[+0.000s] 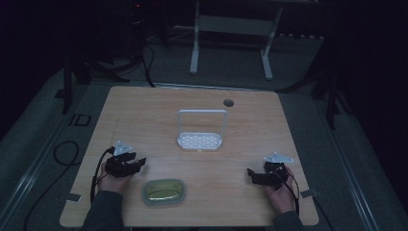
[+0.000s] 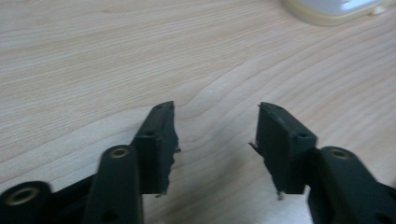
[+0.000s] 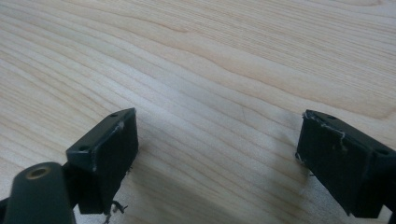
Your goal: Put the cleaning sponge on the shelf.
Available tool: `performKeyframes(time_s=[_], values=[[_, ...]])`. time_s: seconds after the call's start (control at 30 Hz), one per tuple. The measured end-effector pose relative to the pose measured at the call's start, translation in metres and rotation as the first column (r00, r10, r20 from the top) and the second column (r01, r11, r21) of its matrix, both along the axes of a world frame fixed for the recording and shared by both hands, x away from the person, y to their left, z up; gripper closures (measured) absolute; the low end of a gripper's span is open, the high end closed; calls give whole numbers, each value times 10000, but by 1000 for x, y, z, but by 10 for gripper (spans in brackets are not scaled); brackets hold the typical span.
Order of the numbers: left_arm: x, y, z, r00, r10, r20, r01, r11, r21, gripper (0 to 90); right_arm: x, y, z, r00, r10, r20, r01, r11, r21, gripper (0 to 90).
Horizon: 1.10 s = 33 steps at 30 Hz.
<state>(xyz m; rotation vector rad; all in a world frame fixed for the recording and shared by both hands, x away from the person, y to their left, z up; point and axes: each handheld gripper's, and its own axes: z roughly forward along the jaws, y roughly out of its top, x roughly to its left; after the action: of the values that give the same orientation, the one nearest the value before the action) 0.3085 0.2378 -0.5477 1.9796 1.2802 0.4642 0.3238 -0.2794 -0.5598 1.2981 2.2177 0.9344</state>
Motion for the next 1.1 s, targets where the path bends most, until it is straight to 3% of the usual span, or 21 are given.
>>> performKeyframes(time_s=[0.33,0.43,0.63,0.7,0.97,1.1], values=[[-9,-7,12,9963,-858,29,858,9963,-28,568,0,0,0,10000,-2,0,2,10000,-1,122],[-15,-10,17,9916,-1290,-62,1290,9916,1,610,0,0,0,10000,-4,-1,4,10000,2,122],[-25,-16,28,9856,-1687,57,1688,9856,-39,701,0,0,0,10000,-6,-2,6,10000,1,122],[-30,-21,34,9798,-1995,156,1996,9798,-61,734,0,0,0,10000,-4,1,4,10000,-6,122],[-42,-28,45,9718,-2339,316,2345,9719,-185,889,0,0,0,10000,-26,0,26,10000,-2,123],[-54,-39,50,9593,-2804,344,2810,9596,-145,894,0,0,0,10000,-27,0,27,10000,0,123]])
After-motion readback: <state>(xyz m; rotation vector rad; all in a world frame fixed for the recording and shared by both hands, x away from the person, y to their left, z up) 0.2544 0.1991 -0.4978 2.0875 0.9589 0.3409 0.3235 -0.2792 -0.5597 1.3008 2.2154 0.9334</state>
